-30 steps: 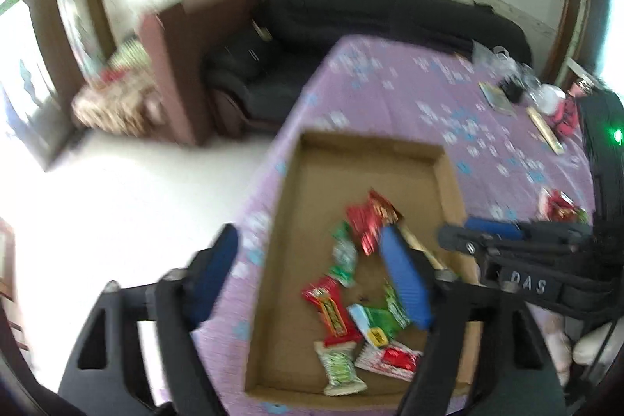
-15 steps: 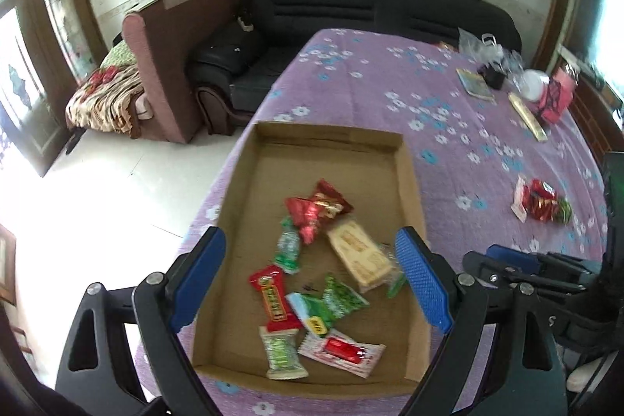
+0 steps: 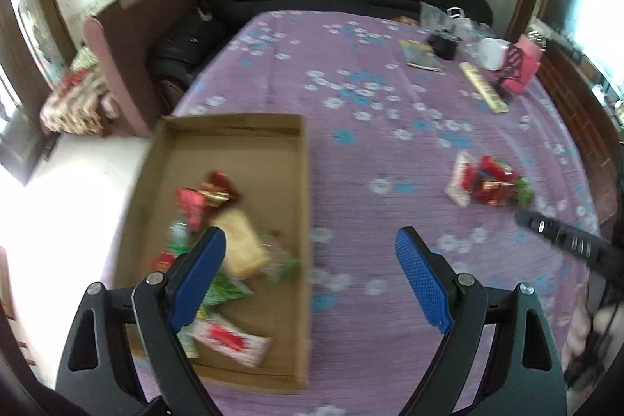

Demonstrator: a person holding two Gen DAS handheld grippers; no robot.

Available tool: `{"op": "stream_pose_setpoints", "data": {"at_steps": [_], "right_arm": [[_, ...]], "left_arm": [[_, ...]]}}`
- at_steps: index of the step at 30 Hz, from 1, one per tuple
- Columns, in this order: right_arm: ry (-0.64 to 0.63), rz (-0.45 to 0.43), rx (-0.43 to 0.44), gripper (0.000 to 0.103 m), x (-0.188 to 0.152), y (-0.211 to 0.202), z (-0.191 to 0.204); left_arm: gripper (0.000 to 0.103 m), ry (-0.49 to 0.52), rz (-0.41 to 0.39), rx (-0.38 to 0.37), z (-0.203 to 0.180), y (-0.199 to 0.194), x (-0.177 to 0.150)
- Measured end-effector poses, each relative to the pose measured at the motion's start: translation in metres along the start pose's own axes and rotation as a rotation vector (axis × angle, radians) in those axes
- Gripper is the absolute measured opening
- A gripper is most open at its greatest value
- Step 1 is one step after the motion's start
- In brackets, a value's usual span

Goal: Organize snacks
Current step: 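Grasp the red wrapped candy with the left gripper while the right grasps the green pea bag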

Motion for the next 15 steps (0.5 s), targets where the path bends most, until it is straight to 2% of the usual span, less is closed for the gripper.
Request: {"op": "stream_pose_setpoints", "data": {"at_steps": [3,8,10,15], "right_arm": [[0.020,-0.031,-0.058,0.037,0.021,-0.011,-0.048],[0.061,-0.027,-0.048,0.037,0.039,-0.009,-0.090],[0.056,-0.020,-0.036,0.042,0.042,-0.001,-0.097],[-0.002,0.024,-0.037,0.045,0.046,0.030,-0.098]], "left_arm": [[0.089,-0.006,0.031,-0.061,-0.026,0.010,-0.008],[0.089,-0.020,0.090,-0.140,-0.064,0.027,-0.018],[0.089,-0.012,0.104,-0.163,-0.078,0.031,-0.020],[0.089,0.039,0.109,-0.230,-0.113,0.039,-0.022]]}}
Point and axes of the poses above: each gripper's, at about its wrist camera, not at the fingertips, and y roughly the way its jaws point, z to its left, x to its top, the point moved 7 cm from there along y, roughly the way its jaws point, and after that the axes turned 10 degrees about -z, right-handed, at the moved point
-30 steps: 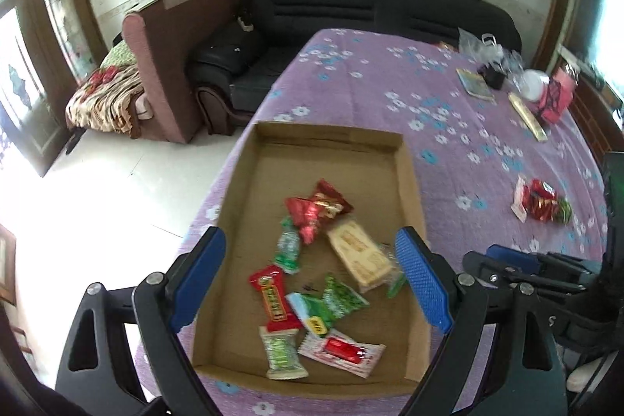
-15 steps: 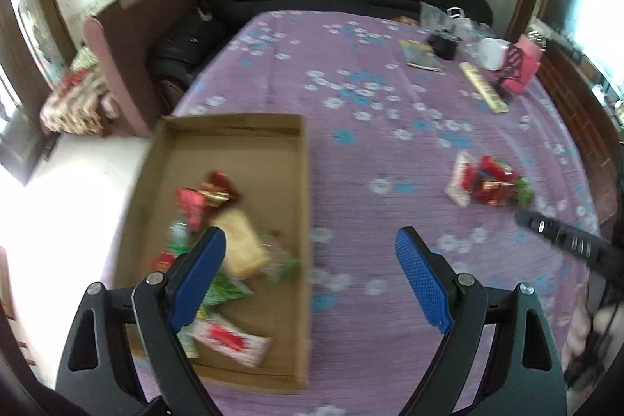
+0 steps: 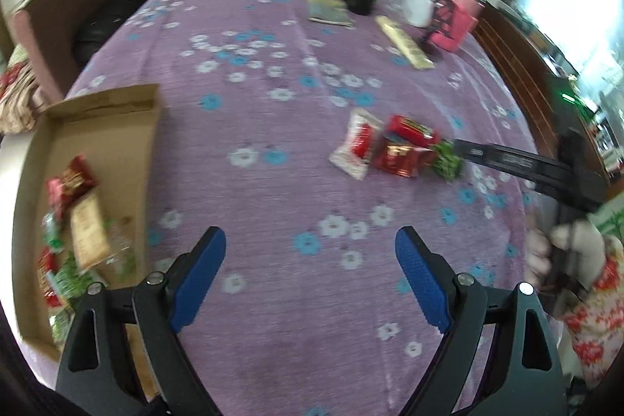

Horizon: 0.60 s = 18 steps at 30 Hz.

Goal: Organize snacks
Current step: 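Grasp the red wrapped candy with the left gripper while the right grasps the green pea bag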

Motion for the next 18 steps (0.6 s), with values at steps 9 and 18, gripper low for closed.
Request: {"op": "stream_pose_setpoints", "data": {"at_steps": [9,18], "right_arm": [[0.048,0.072,0.034,0.037,-0.006,0.027,-0.002],[0.121,0.068,0.073,0.032,-0.019,0.002,-0.032]], "left_arm": [[0.088,0.025,0.010,-0.101,-0.042,0.036,0.021],[0.083,0.027,0.084,-0.164,-0.079,0.096,0.036]]}}
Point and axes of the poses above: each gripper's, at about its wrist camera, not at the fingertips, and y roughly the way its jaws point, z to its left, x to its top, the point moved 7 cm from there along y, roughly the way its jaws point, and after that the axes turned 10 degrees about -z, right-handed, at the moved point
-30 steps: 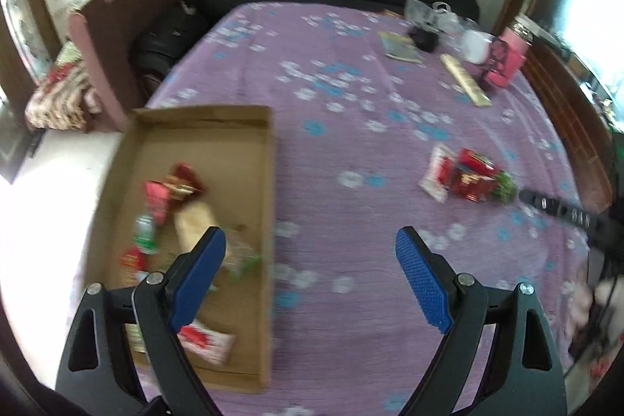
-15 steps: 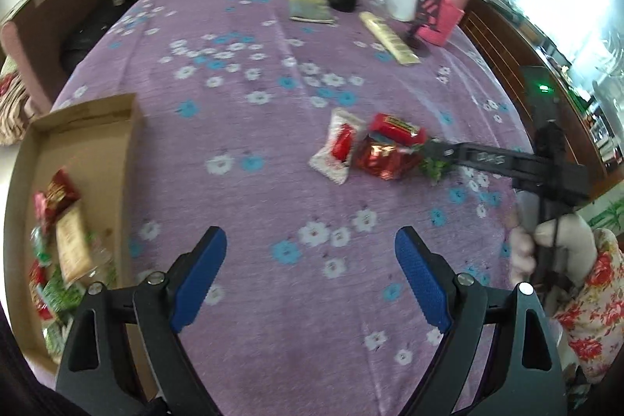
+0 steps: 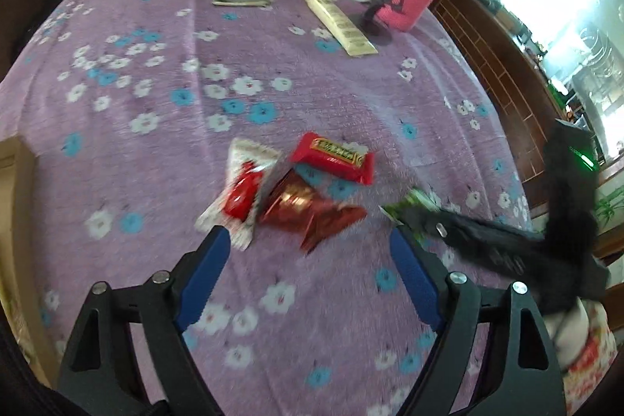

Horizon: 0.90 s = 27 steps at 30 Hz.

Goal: Organize snacks
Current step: 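Grasp the red wrapped candy with the left gripper while the right grasps the green pea bag, then carry both snacks into the tray and open both grippers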

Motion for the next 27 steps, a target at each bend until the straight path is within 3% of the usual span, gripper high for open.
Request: {"op": "stream_pose_setpoints", "data": {"at_steps": [6,8,12,13,27], "right_arm": [[0.012,-0.015,0.011,0.032,-0.010,-0.017,-0.008],[0.008,-0.023,0.011,0.032,-0.010,-0.019,-0.009],[-0.003,-0.036,0.004,0.032,-0.012,-0.025,-0.013],[-0.008,-0.039,0.001,0.032,-0.012,-0.026,-0.014],[-0.034,-0.031,0.015,0.032,-0.019,-0.022,0.014]], "left_arm": [[0.081,0.091,0.045,0.074,-0.013,0.042,0.004],[0.057,0.089,0.074,0.075,-0.013,0.051,-0.001],[0.049,0.081,0.040,0.051,-0.014,0.044,0.001],[0.042,0.086,0.026,0.040,-0.015,0.041,0.002],[0.041,-0.005,-0.045,-0.001,0.009,-0.023,-0.016]]}}
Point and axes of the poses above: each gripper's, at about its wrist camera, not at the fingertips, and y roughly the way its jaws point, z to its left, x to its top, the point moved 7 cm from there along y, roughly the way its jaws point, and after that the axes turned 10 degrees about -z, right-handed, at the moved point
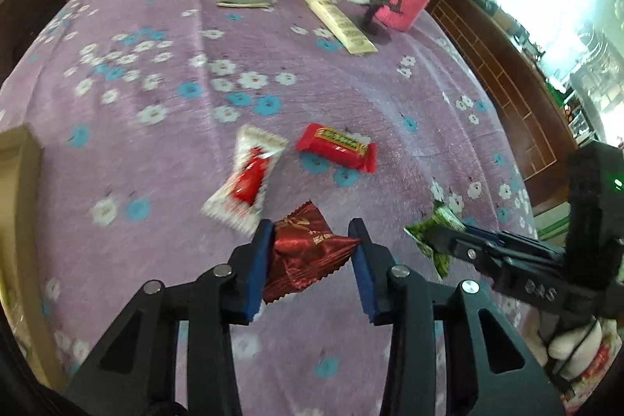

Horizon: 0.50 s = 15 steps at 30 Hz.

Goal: Organize snacks
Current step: 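Carry both snacks into the tray and open both grippers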

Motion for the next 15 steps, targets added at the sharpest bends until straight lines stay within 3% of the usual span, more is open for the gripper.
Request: {"op": "stream_pose_setpoints", "data": {"at_steps": [5,15], "right_arm": [[-0.041,0.011,0.065,0.032,-0.004,0.003,0.046],[-0.220,0.083,0.244,0.031,-0.034,0.033,0.204]], "left_arm": [[0.041,-0.086,-0.050,0.023,0.038,-0.051,-0.012],[0.041,-0.250,-0.124,0.226,0.172,-0.147,-0.050]]}}
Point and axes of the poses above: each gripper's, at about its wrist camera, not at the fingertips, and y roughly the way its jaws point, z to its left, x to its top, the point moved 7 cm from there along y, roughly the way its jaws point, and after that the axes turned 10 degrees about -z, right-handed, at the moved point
